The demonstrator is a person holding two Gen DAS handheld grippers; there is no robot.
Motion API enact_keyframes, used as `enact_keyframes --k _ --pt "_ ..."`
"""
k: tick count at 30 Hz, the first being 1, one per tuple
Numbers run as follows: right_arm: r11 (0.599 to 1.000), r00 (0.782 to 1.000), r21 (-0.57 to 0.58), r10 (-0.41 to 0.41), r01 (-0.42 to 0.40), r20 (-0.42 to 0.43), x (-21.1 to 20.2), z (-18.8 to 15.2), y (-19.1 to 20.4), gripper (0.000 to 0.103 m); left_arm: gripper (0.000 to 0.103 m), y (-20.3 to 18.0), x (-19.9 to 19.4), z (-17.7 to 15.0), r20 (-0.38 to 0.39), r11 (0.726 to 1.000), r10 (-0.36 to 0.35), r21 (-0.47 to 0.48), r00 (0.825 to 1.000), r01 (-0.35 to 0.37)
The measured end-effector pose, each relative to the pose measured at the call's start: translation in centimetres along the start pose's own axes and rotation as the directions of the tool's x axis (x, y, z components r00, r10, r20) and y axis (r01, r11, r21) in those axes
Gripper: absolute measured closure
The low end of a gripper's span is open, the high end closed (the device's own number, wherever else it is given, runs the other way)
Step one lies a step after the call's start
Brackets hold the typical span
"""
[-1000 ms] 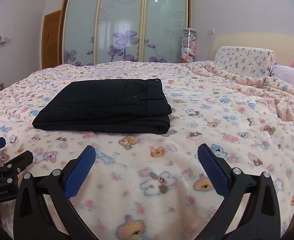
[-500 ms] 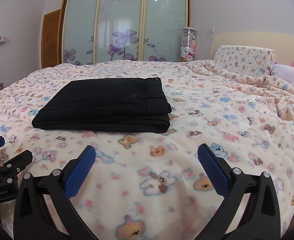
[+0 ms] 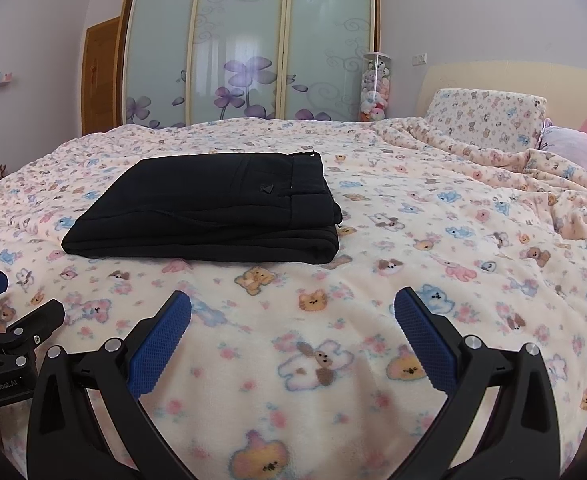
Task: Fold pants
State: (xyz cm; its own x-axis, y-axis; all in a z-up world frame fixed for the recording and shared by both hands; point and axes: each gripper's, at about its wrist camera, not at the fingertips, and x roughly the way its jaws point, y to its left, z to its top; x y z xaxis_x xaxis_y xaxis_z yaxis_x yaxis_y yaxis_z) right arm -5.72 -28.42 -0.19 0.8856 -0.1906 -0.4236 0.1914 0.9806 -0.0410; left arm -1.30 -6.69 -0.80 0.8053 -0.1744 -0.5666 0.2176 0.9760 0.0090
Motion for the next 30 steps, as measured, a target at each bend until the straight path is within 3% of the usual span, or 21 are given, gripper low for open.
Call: enact_keyframes --k 30 --pt "1.0 1.0 -0.003 0.003 -0.003 -0.003 0.21 0.13 -0.15 0.001 0.002 0.3 0.15 -0.05 0.005 1.0 0.018 0.001 1.0 -0.018"
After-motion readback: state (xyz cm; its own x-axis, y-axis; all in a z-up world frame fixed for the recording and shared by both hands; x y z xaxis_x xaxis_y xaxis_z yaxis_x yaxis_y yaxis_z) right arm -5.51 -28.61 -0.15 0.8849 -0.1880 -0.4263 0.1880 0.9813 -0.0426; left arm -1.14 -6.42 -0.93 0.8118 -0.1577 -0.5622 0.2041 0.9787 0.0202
